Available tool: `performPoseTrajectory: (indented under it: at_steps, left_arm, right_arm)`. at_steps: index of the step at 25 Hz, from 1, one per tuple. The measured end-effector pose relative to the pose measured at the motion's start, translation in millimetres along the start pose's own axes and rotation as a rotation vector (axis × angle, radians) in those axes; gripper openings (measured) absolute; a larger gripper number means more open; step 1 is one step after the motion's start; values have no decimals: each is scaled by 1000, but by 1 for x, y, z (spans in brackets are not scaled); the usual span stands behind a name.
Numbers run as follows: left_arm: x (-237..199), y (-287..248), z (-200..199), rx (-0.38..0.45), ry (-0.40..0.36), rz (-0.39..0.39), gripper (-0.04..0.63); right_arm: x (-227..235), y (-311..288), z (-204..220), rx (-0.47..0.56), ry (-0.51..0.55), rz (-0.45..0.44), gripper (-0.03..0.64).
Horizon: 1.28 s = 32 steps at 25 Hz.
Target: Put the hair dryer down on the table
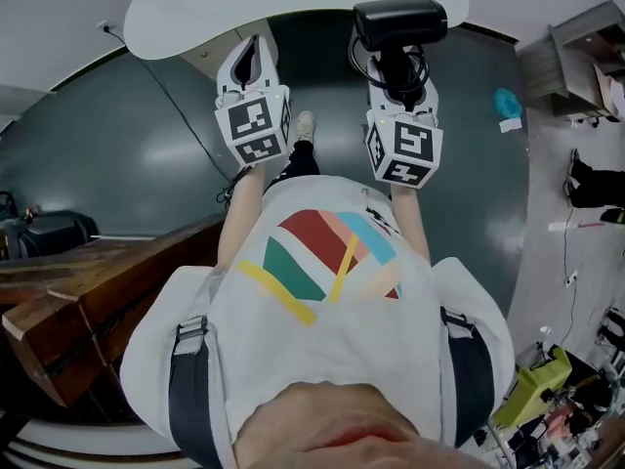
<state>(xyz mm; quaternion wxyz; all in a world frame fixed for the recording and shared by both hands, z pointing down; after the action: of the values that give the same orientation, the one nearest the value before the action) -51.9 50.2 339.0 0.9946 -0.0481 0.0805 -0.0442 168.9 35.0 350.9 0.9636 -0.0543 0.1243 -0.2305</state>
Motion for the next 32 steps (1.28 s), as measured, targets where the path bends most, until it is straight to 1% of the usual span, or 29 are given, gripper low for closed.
performPoseTrajectory:
  at_steps: [7,11,16,21,25,26,32]
  left_arm:
    - [-22,-33,-18,-5,-1,23,14]
    - [-30,-54,-22,-17,-2,37,14]
    - [-37,-74,-24,-21,48,60,14]
    - [-48,-108,-29,-28,35,95,14]
    - [-59,-150,-33,-46,94,118,14]
    - [-63,-156,-33,-47,99,120,14]
    - [-76,-189,-34,-56,81,133,14]
  right_arm:
    - [-7,-40,-21,-8,-7,28,216]
    - [-11,-61,-23,-31,-14,26,216]
    - [-16,-84,-25,-35,-5,23,216]
    - [-22,-125,-34,-41,-11,30,216]
    - [-21,-162,-40,-49,-6,29,216]
    - [-24,-168,-41,-51,-4,28,216]
    - [-28,-194,-42,-81,-15,34,216]
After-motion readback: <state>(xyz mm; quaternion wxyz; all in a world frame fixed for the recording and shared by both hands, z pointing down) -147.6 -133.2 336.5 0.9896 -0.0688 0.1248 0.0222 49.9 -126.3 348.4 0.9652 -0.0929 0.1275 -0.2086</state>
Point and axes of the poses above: the fingertips, and each gripper's own axes: y backward along the fingers, x to its right, z out of its underside, the point moved 4 cm from there along y, backward along the fingers, and after that the axes turned 14 degrees about y, right-handed, at the moved point
